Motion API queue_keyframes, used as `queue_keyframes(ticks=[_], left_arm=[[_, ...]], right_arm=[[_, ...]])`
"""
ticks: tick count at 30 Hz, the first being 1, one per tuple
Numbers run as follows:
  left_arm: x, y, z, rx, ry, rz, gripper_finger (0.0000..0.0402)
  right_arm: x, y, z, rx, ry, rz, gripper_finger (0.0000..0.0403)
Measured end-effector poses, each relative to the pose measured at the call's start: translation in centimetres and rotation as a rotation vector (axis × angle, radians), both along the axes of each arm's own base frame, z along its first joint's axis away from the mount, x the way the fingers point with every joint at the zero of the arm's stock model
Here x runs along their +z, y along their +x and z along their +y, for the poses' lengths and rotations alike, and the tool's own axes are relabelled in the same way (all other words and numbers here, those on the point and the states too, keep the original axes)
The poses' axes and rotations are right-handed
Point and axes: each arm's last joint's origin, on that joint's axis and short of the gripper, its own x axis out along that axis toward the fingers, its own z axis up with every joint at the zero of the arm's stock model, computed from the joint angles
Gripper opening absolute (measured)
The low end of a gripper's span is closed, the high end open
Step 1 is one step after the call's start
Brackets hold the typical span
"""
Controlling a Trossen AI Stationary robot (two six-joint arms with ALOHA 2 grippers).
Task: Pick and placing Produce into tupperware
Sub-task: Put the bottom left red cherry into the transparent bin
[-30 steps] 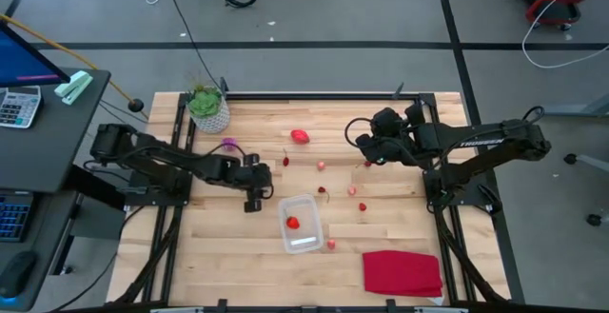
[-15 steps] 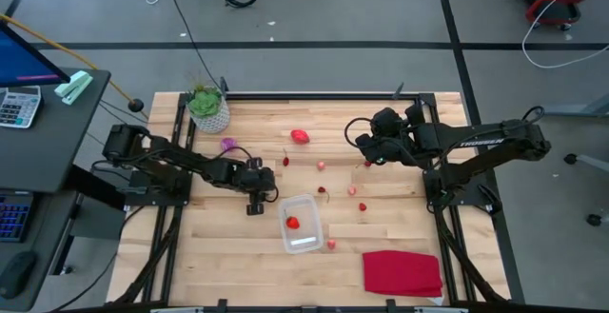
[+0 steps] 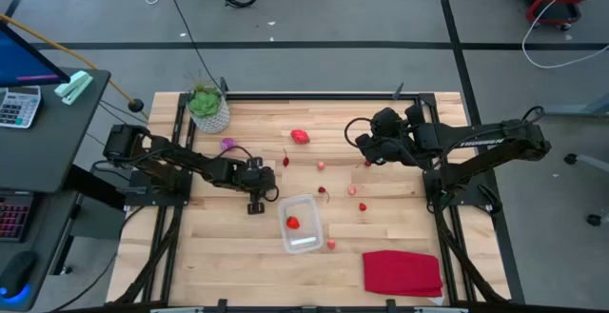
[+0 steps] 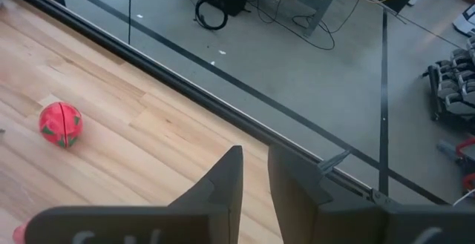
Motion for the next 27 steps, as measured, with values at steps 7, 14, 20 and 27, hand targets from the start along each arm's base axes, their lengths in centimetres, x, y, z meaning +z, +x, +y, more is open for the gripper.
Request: queue_keyframes(ticks=[7,14,20,27], left_arm=[[1.8,0.5,-0.2,-0.002,-0.008,-0.062,0.0006],[7.2,2.1,-1.0,-0.059,-0.004,-0.247,0.0004],[10.7,3.5,-2.0,-0.117,0.005,-0.390,0.0005],[9.4,5.3,-3.6,-0.212,-0.052,-0.458,0.0006]], right_arm=[[0.0,0.0,0.0,-0.013,0.006,-0.021,0.0073],[0.0,-0.1,0.0,-0.013,0.006,-0.013,0.0073],[0.0,-0.1,0.0,-0.011,0.009,-0.014,0.0073],[-0.1,0.0,0.0,-0.013,0.035,-0.032,0.0073]])
